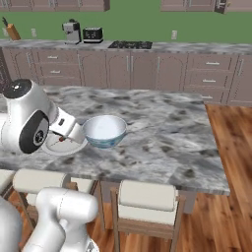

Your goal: Take the smaller bowl and place it next to the appetizer plate on the dining counter , and place the larger bowl next to the plate with cooked food.

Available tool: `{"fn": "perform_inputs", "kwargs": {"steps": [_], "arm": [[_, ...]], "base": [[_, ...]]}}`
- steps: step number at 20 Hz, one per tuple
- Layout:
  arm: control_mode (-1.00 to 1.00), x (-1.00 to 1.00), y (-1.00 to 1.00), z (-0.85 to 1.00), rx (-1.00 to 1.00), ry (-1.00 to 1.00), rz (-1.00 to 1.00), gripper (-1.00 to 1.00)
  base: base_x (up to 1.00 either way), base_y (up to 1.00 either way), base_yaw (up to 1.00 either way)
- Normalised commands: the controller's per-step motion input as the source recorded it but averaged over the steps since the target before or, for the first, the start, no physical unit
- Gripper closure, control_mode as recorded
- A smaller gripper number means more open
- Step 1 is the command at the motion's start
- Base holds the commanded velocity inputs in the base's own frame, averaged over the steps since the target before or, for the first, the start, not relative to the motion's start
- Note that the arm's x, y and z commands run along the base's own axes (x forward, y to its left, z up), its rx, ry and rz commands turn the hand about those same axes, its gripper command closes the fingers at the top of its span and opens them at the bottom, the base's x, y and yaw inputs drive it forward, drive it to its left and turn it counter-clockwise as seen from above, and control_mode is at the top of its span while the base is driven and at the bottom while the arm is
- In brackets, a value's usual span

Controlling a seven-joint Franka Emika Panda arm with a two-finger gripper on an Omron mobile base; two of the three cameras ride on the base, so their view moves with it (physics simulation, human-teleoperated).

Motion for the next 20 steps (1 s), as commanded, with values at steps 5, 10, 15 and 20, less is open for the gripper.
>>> {"fn": "perform_inputs", "kwargs": {"steps": [5, 10, 15, 20], "arm": [[-1.0, -0.48, -0.28, 0.22, 0.13, -0.32, 0.18, -1.0], [-1.0, -0.31, 0.09, 0.65, -0.09, -0.03, 0.17, -1.0], [-1.0, -0.09, 0.29, 0.71, -0.19, 0.01, 0.13, -1.0], [1.0, 0.0, 0.07, 0.05, -0.04, 0.0, 0.02, -1.0]], "base": [[0.0, 0.0, 0.0], [0.0, 0.0, 0.0], [0.0, 0.0, 0.0], [-0.03, 0.01, 0.0]]}}
